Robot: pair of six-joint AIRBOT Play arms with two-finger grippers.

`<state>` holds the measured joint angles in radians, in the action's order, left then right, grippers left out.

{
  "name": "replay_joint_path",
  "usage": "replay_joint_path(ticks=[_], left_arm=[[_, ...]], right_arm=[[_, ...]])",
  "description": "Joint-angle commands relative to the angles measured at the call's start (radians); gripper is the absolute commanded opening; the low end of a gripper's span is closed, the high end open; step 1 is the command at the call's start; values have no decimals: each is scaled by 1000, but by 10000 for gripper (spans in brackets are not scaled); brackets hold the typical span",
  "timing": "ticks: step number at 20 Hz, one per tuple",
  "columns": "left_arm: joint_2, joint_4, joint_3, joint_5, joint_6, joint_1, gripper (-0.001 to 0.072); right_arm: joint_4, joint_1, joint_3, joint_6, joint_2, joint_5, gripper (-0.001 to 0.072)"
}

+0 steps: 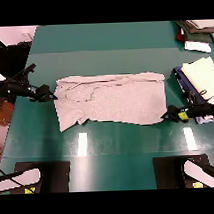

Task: Fold the shirts.

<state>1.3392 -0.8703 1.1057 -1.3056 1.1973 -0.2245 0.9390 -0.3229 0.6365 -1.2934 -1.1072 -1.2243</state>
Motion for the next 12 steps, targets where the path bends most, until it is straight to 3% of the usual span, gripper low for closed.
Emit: replay_joint_path(ticks=[1,5,12], left_arm=[[-75,3,90,-24,8,-3,20],[-191,3,395,-103,47,-3,20],[-293,3,936,-105,151,-3,20]], right_arm=[[-6,42,167,-17,1,-64,14],[-5,97,552,-53,1,-87,14],[9,113,1243,-104,23,-96,14]])
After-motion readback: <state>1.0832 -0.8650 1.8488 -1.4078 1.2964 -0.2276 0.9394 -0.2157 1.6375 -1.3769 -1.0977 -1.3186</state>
